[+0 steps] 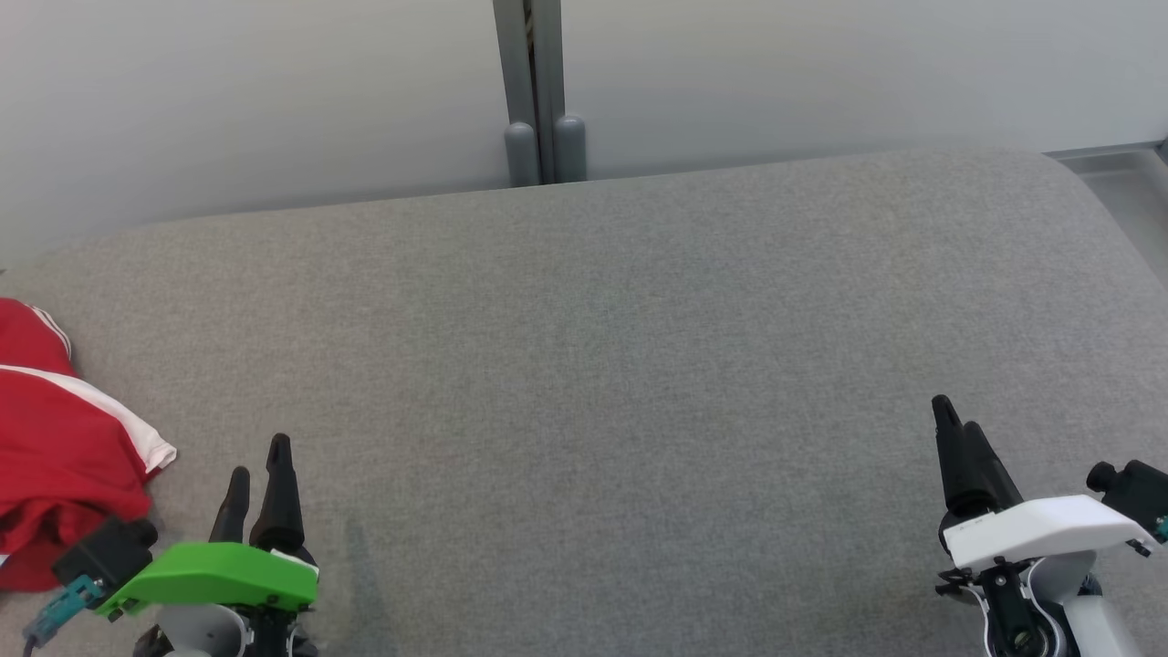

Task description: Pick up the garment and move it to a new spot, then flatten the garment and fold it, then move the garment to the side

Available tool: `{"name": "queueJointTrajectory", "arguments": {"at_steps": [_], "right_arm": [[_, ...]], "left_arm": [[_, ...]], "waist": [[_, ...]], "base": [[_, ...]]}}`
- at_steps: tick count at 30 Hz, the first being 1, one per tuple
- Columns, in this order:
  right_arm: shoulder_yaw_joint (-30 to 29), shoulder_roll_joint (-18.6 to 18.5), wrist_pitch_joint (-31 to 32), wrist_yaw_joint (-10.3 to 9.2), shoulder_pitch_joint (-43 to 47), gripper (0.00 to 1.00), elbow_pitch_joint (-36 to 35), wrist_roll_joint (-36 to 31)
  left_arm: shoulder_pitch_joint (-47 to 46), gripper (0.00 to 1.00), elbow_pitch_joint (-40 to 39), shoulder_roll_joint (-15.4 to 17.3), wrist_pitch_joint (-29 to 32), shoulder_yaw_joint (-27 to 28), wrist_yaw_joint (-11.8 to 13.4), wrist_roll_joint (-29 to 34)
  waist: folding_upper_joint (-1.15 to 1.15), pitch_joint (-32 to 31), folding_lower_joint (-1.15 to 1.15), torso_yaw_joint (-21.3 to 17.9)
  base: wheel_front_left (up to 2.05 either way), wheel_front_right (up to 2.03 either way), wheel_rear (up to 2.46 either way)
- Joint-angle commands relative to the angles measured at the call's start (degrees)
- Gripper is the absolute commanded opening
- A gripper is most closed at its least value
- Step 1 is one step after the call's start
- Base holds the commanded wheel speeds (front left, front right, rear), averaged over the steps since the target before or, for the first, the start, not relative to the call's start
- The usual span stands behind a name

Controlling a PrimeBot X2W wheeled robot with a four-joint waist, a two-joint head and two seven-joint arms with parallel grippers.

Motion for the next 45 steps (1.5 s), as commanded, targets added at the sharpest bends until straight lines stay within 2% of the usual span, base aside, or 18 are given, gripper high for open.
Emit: {"name": "queueJointTrajectory", "arguments": {"at_steps": [1,22,33,42,45], "right_arm": [[0.1,-0.2,-0.7,0.01,-1.9,1.00,-0.9,-2.2],[2.5,-0.4,-4.5,0.02,-1.7,1.00,1.7,-18.4],[2.6,-0.5,-6.2,0.02,-1.9,1.00,2.8,-24.9],[2.1,-0.5,-7.5,0.02,-1.8,1.00,-0.3,-29.0],[2.1,-0.5,-7.8,0.02,-1.0,1.00,0.0,-30.5]], "left_arm": [[-2.1,1.00,-0.8,1.0,-0.7,-0.5,0.4,2.5],[-0.9,1.00,-0.1,3.6,-4.5,-6.3,5.1,18.0],[-0.1,1.00,-1.8,4.3,-6.1,-7.6,5.8,24.1],[0.6,1.00,-3.4,4.6,-7.4,-8.2,6.9,29.5],[1.2,1.00,-2.9,4.0,-7.8,-8.0,6.2,29.8]], "waist": [[0.00,0.0,0.00,0.0],[0.00,0.0,0.00,0.2],[0.00,0.3,0.00,0.0],[0.00,0.3,0.00,0.1],[0.00,0.3,0.00,0.2]], "base": [[0.00,0.00,0.00],[0.00,0.00,0.00],[0.00,0.00,0.00],[0.00,0.00,0.00],[0.00,0.00,0.00]]}}
